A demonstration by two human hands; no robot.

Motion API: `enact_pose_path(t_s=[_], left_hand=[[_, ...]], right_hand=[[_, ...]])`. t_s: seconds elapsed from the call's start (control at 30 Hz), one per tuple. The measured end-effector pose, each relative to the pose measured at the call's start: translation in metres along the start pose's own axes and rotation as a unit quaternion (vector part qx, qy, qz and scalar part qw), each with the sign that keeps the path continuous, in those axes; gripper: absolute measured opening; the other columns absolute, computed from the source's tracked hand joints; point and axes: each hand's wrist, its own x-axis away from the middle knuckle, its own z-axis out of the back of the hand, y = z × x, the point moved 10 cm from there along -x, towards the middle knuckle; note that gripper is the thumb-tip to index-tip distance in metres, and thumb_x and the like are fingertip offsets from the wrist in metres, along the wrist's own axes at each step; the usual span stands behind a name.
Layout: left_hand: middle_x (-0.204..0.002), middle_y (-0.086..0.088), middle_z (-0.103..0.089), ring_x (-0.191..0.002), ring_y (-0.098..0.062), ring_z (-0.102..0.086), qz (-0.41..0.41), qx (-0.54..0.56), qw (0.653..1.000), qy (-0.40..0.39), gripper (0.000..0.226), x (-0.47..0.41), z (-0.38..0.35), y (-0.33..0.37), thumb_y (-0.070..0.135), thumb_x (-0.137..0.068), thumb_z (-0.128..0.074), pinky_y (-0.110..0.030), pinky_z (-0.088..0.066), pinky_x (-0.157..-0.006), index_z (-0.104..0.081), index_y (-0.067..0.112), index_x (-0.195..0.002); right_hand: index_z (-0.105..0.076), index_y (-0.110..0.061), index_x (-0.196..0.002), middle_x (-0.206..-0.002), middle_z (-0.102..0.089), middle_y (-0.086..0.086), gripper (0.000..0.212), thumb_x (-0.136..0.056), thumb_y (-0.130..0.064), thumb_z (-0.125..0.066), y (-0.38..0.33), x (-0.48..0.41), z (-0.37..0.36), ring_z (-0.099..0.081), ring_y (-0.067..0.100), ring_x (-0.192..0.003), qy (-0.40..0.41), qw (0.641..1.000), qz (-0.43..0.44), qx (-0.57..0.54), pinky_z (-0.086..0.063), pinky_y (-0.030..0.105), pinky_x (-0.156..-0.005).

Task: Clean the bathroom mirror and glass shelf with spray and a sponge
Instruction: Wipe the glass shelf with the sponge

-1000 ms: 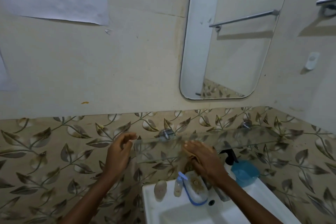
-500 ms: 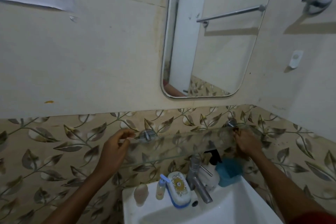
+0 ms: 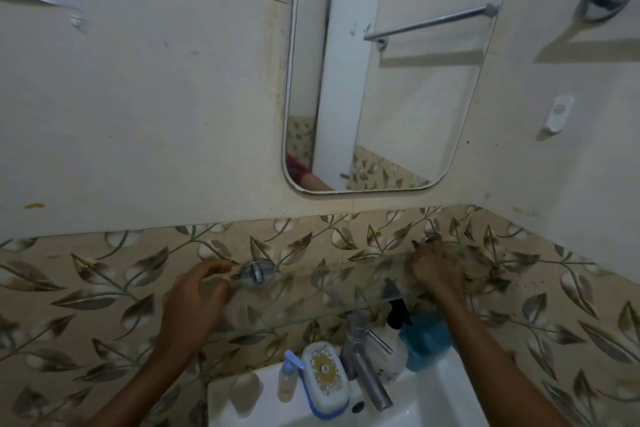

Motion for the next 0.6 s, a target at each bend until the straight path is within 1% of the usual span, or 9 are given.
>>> enact_pose_path(t_s=[0.07,0.13,0.23,0.3,0.37,0.43,0.5,0.53,0.6], left_hand=[[-0.096,0.007,-0.066,-0.099,-0.018,-0.059,0.006,0.000,1.000,-0.003,0.022,0.001,0.000,0.001,0.030,-0.075,-0.052,-0.040,-0.047,-0.088,-0.064,0.028,-0.093],[-0.096,0.006,-0.067,-0.099,-0.020,-0.060,0.005,0.000,1.000,-0.004,0.017,0.001,0.000,0.002,0.028,-0.077,-0.057,-0.040,-0.048,-0.087,-0.063,0.027,-0.093],[-0.096,-0.002,-0.067,-0.098,-0.022,-0.060,0.013,0.021,1.000,-0.004,0.017,0.002,0.002,0.006,0.005,-0.084,-0.063,-0.036,-0.046,-0.084,-0.064,0.019,-0.094],[-0.096,-0.004,-0.066,-0.098,-0.022,-0.060,0.009,0.032,0.999,0.010,0.021,0.004,0.006,0.011,-0.002,-0.084,-0.059,-0.032,-0.043,-0.081,-0.064,0.016,-0.095],[-0.098,-0.004,-0.066,-0.098,-0.021,-0.059,0.002,0.043,0.999,0.013,0.025,0.008,0.012,0.018,-0.005,-0.084,-0.055,-0.029,-0.041,-0.080,-0.064,0.015,-0.097],[-0.103,-0.004,-0.064,-0.101,-0.022,-0.057,0.008,0.046,0.999,-0.002,0.027,0.010,0.013,0.021,-0.005,-0.084,-0.055,-0.030,-0.041,-0.080,-0.063,0.013,-0.103],[-0.109,-0.004,-0.061,-0.102,-0.023,-0.055,0.033,0.042,0.998,-0.032,0.030,0.009,0.008,0.024,0.002,-0.085,-0.058,-0.032,-0.040,-0.080,-0.059,0.011,-0.114],[-0.110,-0.004,-0.059,-0.102,-0.023,-0.054,0.052,0.048,0.996,-0.059,0.032,0.009,0.003,0.028,0.007,-0.086,-0.060,-0.031,-0.041,-0.079,-0.057,0.012,-0.118],[-0.105,-0.003,-0.061,-0.097,-0.020,-0.058,0.084,0.085,0.984,-0.132,0.026,0.014,-0.014,0.041,0.017,-0.088,-0.060,-0.029,-0.044,-0.075,-0.059,0.014,-0.114]], right_hand=[[-0.062,-0.013,-0.102,-0.114,-0.063,0.012,0.034,-0.092,-0.031,-0.035,-0.048,0.039,-0.009,-0.059,0.027,-0.097,-0.010,0.999,0.043,-0.010,-0.048,0.041,-0.090],[-0.061,-0.013,-0.108,-0.118,-0.061,0.011,0.034,-0.092,-0.029,-0.036,-0.107,0.079,-0.027,-0.055,0.027,-0.109,-0.042,0.991,0.129,0.000,-0.038,0.043,-0.102],[-0.056,-0.010,-0.118,-0.127,-0.056,0.012,0.037,-0.096,-0.028,-0.033,-0.186,0.153,-0.029,-0.048,0.027,-0.119,-0.081,0.967,0.234,-0.062,-0.027,0.040,-0.108],[-0.052,-0.010,-0.122,-0.129,-0.053,0.012,0.041,-0.097,-0.036,-0.031,-0.217,0.189,-0.030,-0.045,0.027,-0.122,-0.133,0.949,0.249,-0.140,-0.025,0.040,-0.109],[-0.055,-0.015,-0.119,-0.126,-0.057,0.010,0.049,-0.094,-0.049,-0.031,-0.224,0.206,-0.033,-0.048,0.028,-0.120,-0.209,0.918,0.194,-0.277,-0.031,0.043,-0.109],[-0.060,-0.017,-0.114,-0.112,-0.065,0.008,0.049,-0.090,-0.053,-0.038,-0.208,0.207,-0.025,-0.058,0.026,-0.107,-0.256,0.841,0.057,-0.474,-0.043,0.044,-0.100],[-0.063,-0.011,-0.112,-0.099,-0.069,0.011,0.043,-0.091,-0.045,-0.047,-0.194,0.206,-0.024,-0.065,0.026,-0.091,-0.312,0.694,-0.072,-0.645,-0.052,0.039,-0.086],[-0.063,-0.007,-0.113,-0.100,-0.069,0.014,0.046,-0.091,-0.044,-0.048,-0.192,0.207,-0.022,-0.065,0.028,-0.091,-0.338,0.620,-0.108,-0.700,-0.053,0.039,-0.083],[-0.060,-0.003,-0.119,-0.111,-0.066,0.020,0.055,-0.092,-0.047,-0.041,-0.191,0.213,-0.011,-0.062,0.033,-0.099,-0.380,0.517,-0.122,-0.757,-0.050,0.042,-0.086]])
